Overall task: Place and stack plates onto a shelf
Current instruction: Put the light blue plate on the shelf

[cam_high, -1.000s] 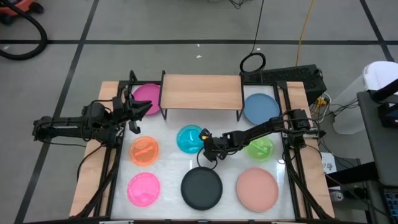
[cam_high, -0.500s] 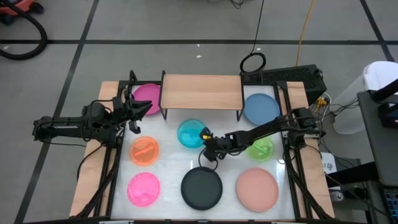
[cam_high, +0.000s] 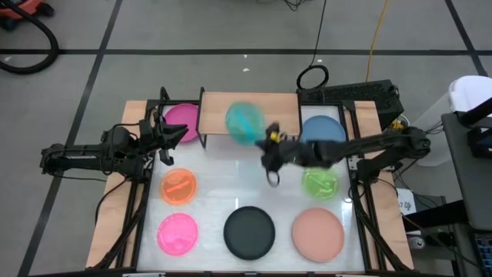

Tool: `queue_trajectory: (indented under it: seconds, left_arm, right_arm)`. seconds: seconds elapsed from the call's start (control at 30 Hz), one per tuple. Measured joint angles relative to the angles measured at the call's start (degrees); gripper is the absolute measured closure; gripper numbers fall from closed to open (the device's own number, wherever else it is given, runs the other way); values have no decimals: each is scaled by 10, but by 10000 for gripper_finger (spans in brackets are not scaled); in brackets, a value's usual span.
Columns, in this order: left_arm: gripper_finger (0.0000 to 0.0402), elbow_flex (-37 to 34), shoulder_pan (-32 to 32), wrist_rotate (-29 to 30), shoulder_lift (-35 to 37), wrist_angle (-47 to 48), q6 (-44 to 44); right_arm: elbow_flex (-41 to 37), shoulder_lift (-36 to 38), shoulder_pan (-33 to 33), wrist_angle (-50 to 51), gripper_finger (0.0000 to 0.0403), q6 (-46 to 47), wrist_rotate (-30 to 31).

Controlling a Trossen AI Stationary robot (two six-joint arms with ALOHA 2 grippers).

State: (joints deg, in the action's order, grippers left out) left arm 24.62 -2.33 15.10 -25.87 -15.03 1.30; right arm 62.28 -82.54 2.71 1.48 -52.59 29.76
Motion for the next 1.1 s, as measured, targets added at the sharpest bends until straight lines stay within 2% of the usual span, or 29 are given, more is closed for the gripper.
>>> queue_trajectory:
  seconds: [0.17, 0.3, 0.37, 0.47, 0.63, 0.93, 1.1]
  left_arm:
    - [329, 0, 0, 0, 0, 0, 0]
    - [329, 0, 0, 0, 0, 0, 0]
    - [329, 0, 0, 0, 0, 0, 0]
    - [329, 0, 0, 0, 0, 0, 0]
    - [329, 0, 0, 0, 0, 0, 0]
    - [329, 0, 0, 0, 0, 0, 0]
    - [329, 0, 0, 0, 0, 0, 0]
  right_arm:
    - [20, 16, -100, 26, 403, 8, -53]
    - [58, 6, -152, 135, 403, 51, -105]
    - [62, 1, -168, 188, 403, 66, -106]
    - [64, 0, -182, 226, 403, 82, -108]
    - [64, 0, -195, 282, 403, 124, -160]
    - [64, 1, -197, 284, 400, 144, -164]
    - [64, 1, -197, 270, 377, 156, -165]
